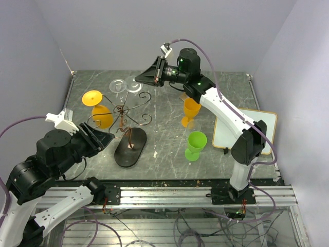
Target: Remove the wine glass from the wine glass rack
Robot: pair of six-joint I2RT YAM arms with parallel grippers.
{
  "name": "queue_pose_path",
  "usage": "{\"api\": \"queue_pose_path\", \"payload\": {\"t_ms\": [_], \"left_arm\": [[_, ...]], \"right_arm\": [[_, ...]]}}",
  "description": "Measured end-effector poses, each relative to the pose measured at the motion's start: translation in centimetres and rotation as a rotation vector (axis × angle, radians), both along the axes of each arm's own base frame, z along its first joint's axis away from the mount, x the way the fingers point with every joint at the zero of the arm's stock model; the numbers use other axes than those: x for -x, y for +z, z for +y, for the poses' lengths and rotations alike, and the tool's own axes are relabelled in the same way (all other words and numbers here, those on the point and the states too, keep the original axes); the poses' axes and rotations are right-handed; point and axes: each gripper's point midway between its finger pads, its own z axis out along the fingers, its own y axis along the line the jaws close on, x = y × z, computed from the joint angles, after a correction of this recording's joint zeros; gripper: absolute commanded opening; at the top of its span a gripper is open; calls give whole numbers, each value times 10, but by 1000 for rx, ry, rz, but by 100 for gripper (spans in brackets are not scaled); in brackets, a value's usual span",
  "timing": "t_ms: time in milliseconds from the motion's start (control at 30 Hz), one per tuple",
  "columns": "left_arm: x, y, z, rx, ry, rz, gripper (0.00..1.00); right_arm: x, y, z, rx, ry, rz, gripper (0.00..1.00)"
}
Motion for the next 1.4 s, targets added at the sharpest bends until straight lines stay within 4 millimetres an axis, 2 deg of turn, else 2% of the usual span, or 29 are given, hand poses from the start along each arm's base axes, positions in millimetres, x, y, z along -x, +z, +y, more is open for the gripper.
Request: {"api": "queue_pose_path", "payload": {"t_ms": [133,467,633,800,967,1233,1333,1400], "left_arm": [[1,1,1,-2,-1,1,59],[3,7,3,2,-4,-13,66],[5,12,4,9,-5,-25,71],[9,20,8,28,-5,-50,74],[16,27,14,47,-9,-85,76],[28,55,15,74,-71,-203,79],[34,80,13,104,-114,-292,82],[40,106,12,136,-147,-373,84]], "right_arm": [[-2,7,0,-11,-9,-13,0],[-6,0,1,-2,-18,-5,0],[-10,3,-2,-5,-26,-13,0],[-20,6,-9,-9,-47,-18,0],[-33,19,-18,-27,-71,-47,0],[-50,49,-48,-81,-97,-117,0],[-56,56,-66,-98,-125,-123,0],[-55,67,-80,-112,-150,-140,0]]}}
